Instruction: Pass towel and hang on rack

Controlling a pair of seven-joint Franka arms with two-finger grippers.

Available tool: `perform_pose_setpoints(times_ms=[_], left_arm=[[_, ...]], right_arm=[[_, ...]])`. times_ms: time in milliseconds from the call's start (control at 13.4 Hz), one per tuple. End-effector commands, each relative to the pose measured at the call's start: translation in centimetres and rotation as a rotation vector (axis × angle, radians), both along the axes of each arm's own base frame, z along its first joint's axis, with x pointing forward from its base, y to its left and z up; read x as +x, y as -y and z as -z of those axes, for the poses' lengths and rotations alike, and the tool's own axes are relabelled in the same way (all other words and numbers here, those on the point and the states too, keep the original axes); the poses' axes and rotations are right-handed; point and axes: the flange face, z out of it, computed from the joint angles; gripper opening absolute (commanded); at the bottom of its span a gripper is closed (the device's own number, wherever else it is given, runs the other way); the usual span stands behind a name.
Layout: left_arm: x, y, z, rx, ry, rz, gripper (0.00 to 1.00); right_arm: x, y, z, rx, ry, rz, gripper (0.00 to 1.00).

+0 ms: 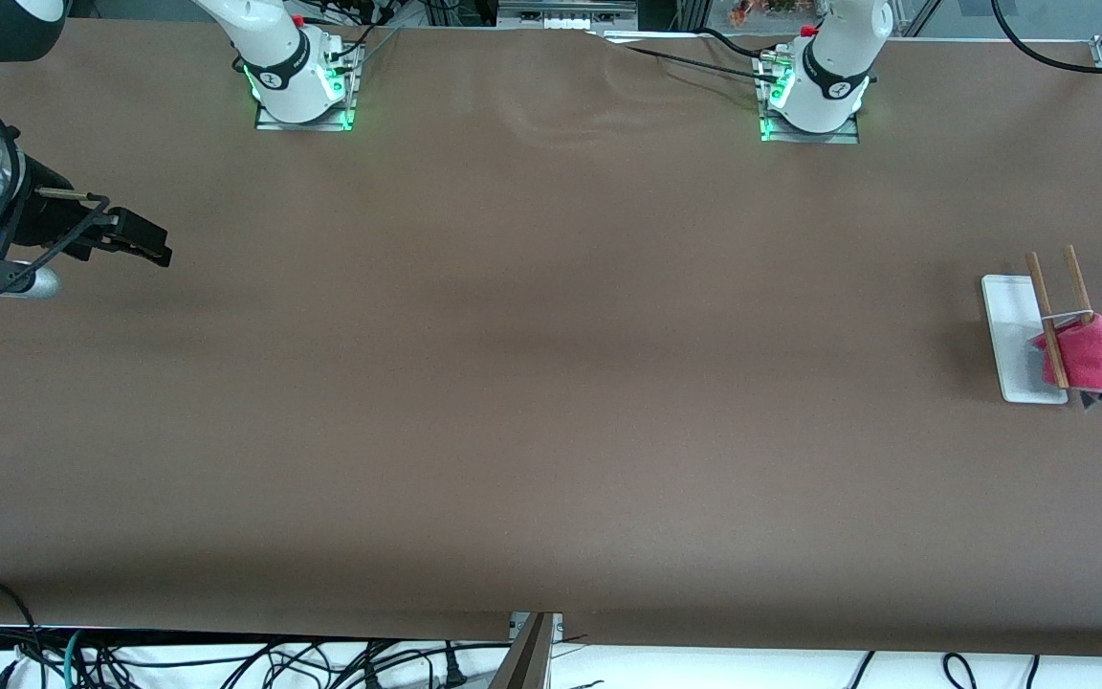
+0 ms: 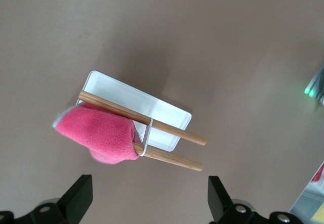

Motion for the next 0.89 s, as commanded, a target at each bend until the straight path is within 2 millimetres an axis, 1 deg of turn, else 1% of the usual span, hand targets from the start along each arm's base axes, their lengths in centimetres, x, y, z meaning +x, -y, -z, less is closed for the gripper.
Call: perform_pose_setpoints(times_ms=[0,74,223,372,447,670,745,819], left_arm=[[1.6,4.5,-4.4,0.085,0.007,-0.131,1.0],[2.0,6.2,-5.4,0.107,0.011,-0.171,1.0],[2.5,8.5,-6.4,0.139,0.021,-0.249,1.0],[2.9,10.5,-8.6,0.171,0.066,-0.358,1.0],[2.9,12.0,-10.6,0.166,0.107,-0.435,1.0],[2.6,15.7,-13.6,0.127,0.173,-0.678,1.0],[1.9,16.6,-15.6,0.085,0.2,-0.769,1.0],[1.0,18.4,-17.1,0.061,0.214,-0.86,1.0]], right_arm=[[-0.3,0.0,-0.3,-0.012,0.005,-0.005,1.0],[-0.3,0.0,-0.3,-0.012,0.005,-0.005,1.0],[-0.3,-0.1,-0.3,-0.01,0.005,-0.005,1.0],[-0.4,-0.1,-0.4,-0.01,0.007,-0.007,1.0],[-0.4,0.0,-0.3,-0.012,0.005,-0.007,1.0],[-0.4,-0.1,-0.4,-0.01,0.007,-0.007,1.0],[-0.4,0.0,-0.3,-0.012,0.005,-0.007,1.0],[-0.4,-0.1,-0.3,-0.01,0.007,-0.007,1.0]])
